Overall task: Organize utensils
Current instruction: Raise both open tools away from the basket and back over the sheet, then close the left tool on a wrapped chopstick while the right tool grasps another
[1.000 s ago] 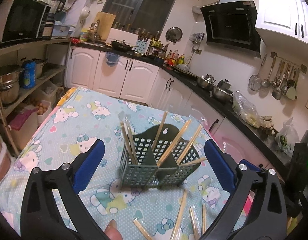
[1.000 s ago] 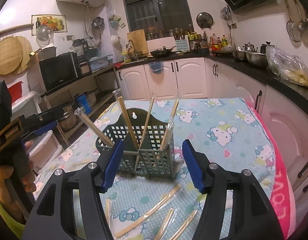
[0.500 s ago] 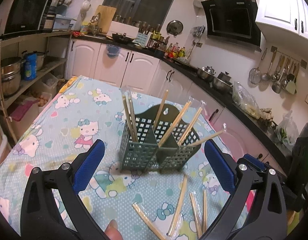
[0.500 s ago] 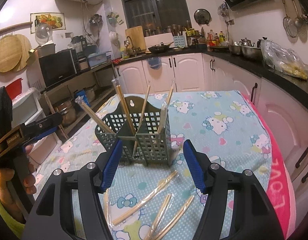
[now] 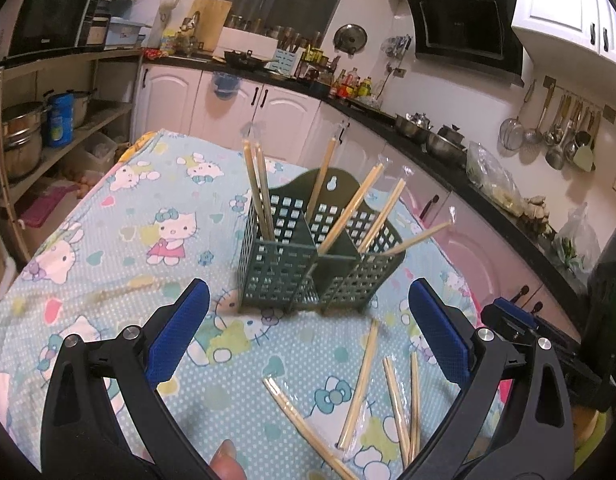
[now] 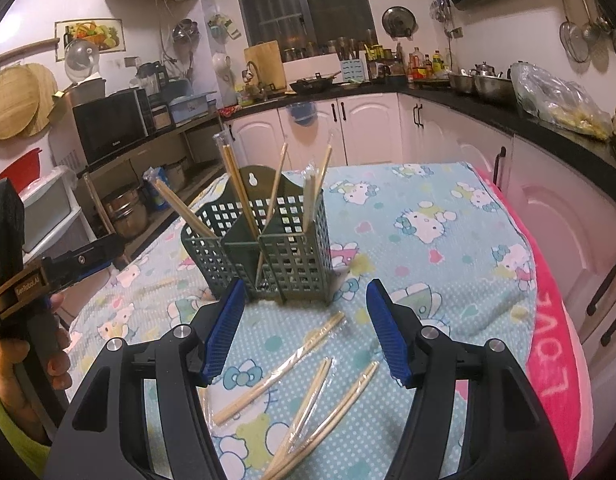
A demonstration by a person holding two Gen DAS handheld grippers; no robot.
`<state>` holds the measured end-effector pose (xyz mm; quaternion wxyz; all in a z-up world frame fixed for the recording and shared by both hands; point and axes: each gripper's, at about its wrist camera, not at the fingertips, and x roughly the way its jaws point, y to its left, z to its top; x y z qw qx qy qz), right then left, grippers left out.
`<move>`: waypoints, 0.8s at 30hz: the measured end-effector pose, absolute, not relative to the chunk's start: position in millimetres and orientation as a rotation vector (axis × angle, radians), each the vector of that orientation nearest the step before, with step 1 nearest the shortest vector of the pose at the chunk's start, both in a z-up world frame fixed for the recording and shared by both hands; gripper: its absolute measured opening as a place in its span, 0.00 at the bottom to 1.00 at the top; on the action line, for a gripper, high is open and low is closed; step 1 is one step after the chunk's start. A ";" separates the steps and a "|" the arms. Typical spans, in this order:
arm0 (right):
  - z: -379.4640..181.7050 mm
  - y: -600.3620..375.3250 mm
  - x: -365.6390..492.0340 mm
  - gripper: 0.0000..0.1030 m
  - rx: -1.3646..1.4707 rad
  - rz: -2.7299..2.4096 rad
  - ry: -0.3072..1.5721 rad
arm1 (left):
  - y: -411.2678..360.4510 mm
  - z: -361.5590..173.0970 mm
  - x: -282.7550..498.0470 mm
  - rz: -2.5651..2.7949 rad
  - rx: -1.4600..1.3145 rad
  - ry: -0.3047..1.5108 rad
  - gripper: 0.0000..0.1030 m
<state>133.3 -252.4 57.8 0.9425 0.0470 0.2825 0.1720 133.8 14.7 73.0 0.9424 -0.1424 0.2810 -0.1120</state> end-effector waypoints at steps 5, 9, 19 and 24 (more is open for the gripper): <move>49.2 -257.9 131.5 0.59 0.101 0.337 0.602 | 10.3 62.5 130.4 -0.231 -0.282 0.603 0.89; 41.2 -260.6 131.4 0.59 0.100 0.328 0.627 | 7.0 51.7 129.3 -0.231 -0.277 0.636 0.89; 23.1 -265.9 132.4 0.58 0.108 0.322 0.678 | 3.1 20.1 128.9 -0.223 -0.282 0.726 0.89; 12.2 -257.7 136.7 0.49 0.091 0.354 0.723 | 5.5 2.8 133.2 -0.209 -0.293 0.778 0.84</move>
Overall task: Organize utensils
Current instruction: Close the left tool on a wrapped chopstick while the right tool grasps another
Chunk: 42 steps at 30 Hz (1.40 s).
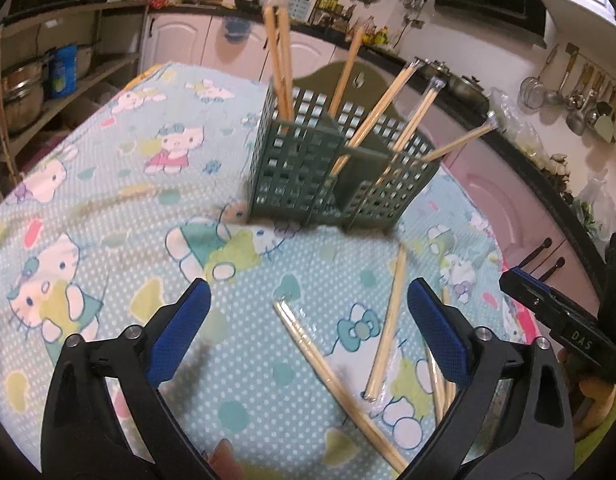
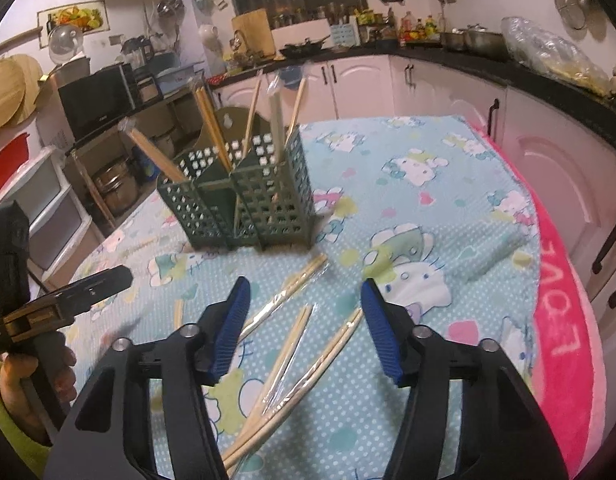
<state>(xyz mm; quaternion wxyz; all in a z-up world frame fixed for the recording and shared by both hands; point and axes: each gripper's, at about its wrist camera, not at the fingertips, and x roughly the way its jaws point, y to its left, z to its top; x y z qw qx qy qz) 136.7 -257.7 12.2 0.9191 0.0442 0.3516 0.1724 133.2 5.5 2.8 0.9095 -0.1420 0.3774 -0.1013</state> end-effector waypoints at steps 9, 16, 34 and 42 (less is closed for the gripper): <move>-23.2 -238.6 157.6 0.44 0.050 0.380 0.849 | 6.8 -26.9 143.1 -0.213 -0.354 0.890 0.72; -37.7 -233.5 175.3 0.35 0.028 0.378 0.894 | 4.0 -41.3 148.2 -0.240 -0.394 0.948 0.58; -62.0 -222.8 198.6 0.22 -0.022 0.340 0.930 | -12.2 -48.5 172.0 -0.179 -0.276 0.965 0.46; -59.8 -230.2 200.1 0.11 0.041 0.354 0.924 | -1.3 -52.1 178.8 -0.113 -0.259 0.949 0.11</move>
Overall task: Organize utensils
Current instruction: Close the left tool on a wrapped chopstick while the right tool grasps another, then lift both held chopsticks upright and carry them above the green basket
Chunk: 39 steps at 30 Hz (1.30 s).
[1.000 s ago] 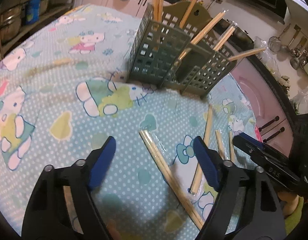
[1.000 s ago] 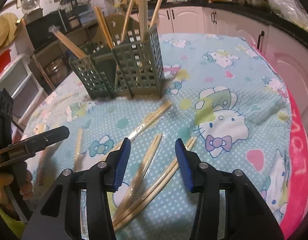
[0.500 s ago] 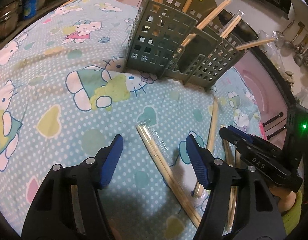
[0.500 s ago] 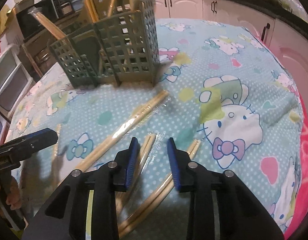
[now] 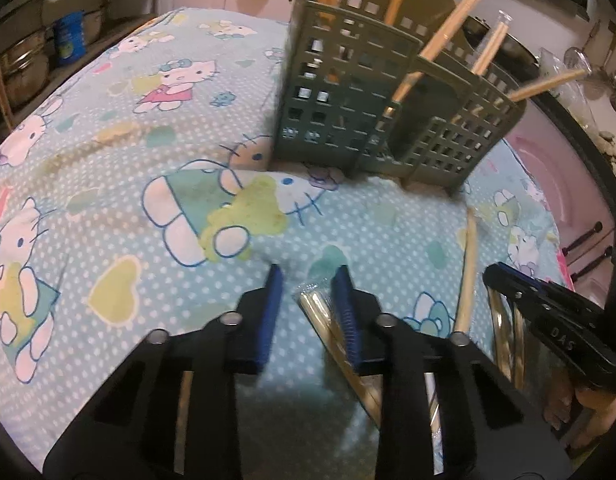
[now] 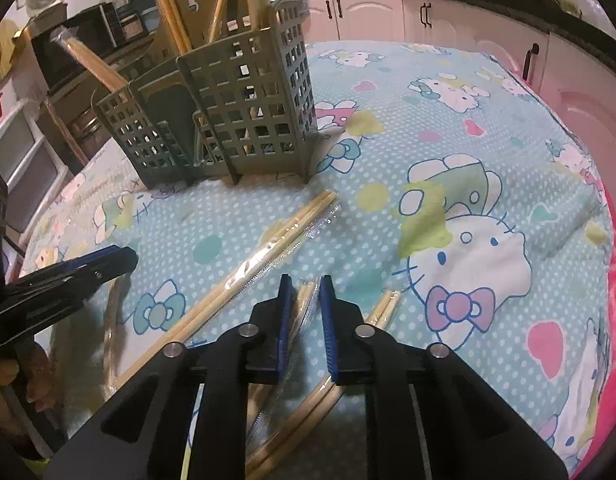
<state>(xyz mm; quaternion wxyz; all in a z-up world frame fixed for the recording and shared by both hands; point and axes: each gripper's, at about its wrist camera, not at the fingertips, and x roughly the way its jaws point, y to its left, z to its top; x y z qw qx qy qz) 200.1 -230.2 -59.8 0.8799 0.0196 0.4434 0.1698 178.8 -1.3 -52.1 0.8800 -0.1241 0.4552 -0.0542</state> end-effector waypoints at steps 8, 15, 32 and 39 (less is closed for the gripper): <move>-45.7 -240.2 193.0 0.09 0.112 0.364 0.888 | 13.7 -39.7 171.3 -0.139 -0.340 0.896 0.04; -28.8 -236.1 180.2 0.08 0.104 0.386 0.849 | 19.5 -14.3 156.7 -0.161 -0.360 0.820 0.04; 41.1 -214.8 149.4 0.05 0.100 0.475 0.690 | 42.3 42.9 132.1 -0.191 -0.398 0.669 0.03; 72.6 -206.4 134.8 0.05 0.089 0.516 0.606 | 43.0 64.8 126.2 -0.215 -0.398 0.620 0.03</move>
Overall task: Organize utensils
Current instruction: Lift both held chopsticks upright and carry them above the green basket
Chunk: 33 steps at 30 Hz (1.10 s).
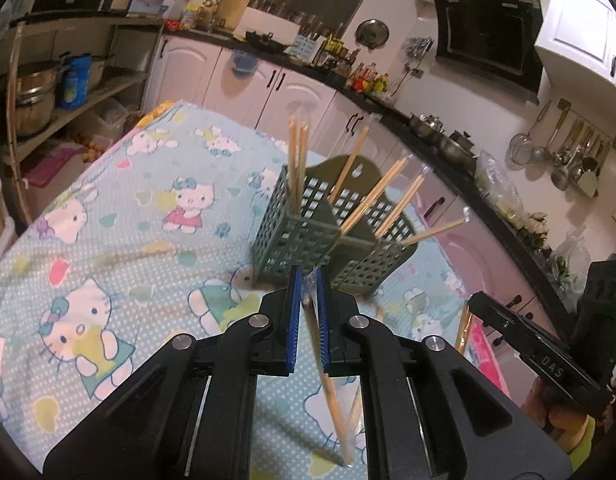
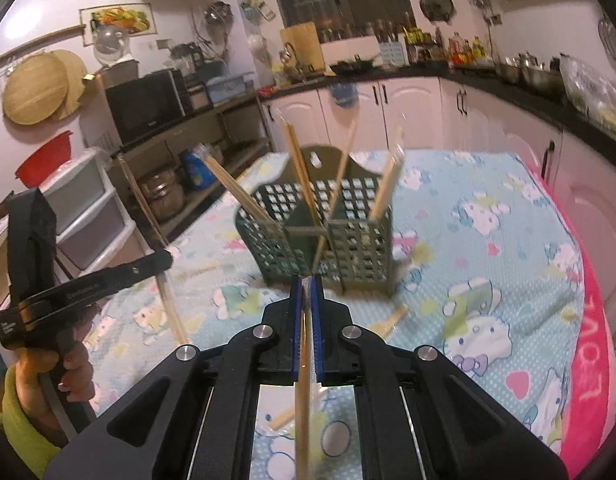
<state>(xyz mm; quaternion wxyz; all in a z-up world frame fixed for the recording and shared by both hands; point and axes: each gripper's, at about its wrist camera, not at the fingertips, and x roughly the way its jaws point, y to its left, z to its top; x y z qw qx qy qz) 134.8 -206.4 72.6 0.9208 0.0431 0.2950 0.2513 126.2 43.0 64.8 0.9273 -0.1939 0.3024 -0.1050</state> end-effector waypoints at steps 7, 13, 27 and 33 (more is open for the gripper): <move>102.5 -203.9 125.7 0.05 0.097 0.533 0.522 | 40.1 93.7 124.6 -0.257 -0.382 0.564 0.02; 114.1 -207.1 125.0 0.04 0.114 0.528 0.485 | 33.9 108.3 126.0 -0.289 -0.368 0.541 0.02; 137.8 -217.6 127.1 0.04 0.123 0.510 0.410 | 18.7 150.7 138.6 -0.332 -0.322 0.468 0.02; 144.6 -221.5 128.7 0.04 0.127 0.503 0.390 | 12.2 165.3 145.1 -0.345 -0.306 0.437 0.02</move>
